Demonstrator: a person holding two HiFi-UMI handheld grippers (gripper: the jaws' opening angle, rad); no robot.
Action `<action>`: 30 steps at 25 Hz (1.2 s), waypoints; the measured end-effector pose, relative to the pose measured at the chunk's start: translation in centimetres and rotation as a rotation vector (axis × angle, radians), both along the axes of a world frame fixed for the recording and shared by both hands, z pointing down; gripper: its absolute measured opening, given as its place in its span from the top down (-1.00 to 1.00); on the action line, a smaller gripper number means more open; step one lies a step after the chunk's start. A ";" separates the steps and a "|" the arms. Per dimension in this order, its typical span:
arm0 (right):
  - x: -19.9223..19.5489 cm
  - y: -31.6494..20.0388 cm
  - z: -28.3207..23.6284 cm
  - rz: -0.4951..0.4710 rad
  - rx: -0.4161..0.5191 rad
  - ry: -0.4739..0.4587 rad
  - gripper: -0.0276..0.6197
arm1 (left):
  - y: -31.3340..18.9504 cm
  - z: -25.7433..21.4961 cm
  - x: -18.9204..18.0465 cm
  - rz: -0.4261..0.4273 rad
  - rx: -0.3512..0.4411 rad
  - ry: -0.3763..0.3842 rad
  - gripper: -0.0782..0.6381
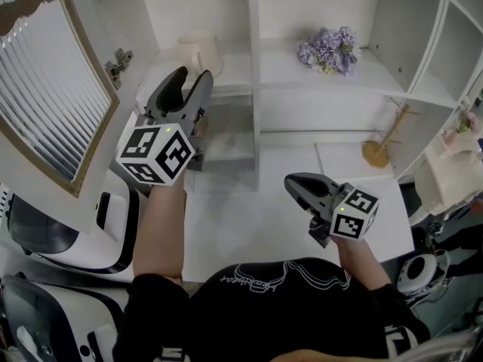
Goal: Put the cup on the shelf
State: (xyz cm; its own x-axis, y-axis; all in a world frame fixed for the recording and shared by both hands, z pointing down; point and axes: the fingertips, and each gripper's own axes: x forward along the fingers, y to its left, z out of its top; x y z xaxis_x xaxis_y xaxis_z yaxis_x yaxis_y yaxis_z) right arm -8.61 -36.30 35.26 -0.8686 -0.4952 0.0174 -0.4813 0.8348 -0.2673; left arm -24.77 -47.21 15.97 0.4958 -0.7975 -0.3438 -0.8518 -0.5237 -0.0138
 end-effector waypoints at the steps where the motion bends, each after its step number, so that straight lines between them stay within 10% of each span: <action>1: 0.1 0.1 0.1 0.000 -0.002 -0.002 0.90 | 0.6 0.5 0.1 0.000 -0.001 -0.014 0.22; 18: 3.5 5.7 -2.5 -0.065 0.038 -0.029 0.90 | 14.3 11.2 10.1 0.253 -0.246 -0.110 0.26; 30: 6.3 10.0 -1.1 -0.105 0.008 -0.074 0.90 | 22.5 18.4 17.6 0.383 -0.408 -0.088 0.76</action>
